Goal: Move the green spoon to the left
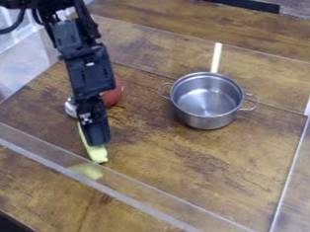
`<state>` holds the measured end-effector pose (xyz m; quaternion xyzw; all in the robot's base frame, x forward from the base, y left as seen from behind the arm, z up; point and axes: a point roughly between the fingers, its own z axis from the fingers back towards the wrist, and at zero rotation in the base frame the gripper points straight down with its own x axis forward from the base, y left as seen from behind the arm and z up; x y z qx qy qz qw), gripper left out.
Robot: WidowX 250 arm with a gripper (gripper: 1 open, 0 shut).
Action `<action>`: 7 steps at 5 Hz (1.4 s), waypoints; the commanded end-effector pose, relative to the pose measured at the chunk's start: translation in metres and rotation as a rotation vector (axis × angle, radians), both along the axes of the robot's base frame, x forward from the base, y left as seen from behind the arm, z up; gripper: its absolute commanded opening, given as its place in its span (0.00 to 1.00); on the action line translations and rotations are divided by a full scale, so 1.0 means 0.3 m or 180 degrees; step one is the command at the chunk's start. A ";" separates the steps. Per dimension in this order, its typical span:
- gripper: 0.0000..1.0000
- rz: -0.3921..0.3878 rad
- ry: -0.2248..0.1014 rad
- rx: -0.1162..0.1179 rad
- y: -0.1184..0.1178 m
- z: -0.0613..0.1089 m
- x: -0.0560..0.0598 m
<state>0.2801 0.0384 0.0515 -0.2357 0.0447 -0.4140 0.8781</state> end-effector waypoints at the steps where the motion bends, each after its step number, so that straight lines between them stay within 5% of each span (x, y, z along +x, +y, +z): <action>1: 0.00 0.0322 -0.0231 0.0099 0.026 0.066 0.021; 3: 0.00 0.0922 -0.0255 0.0168 0.024 0.074 0.025; 5: 0.00 0.0893 -0.0278 0.0203 0.040 0.090 0.012; 7: 0.00 0.1070 -0.0229 0.0184 0.052 0.023 0.038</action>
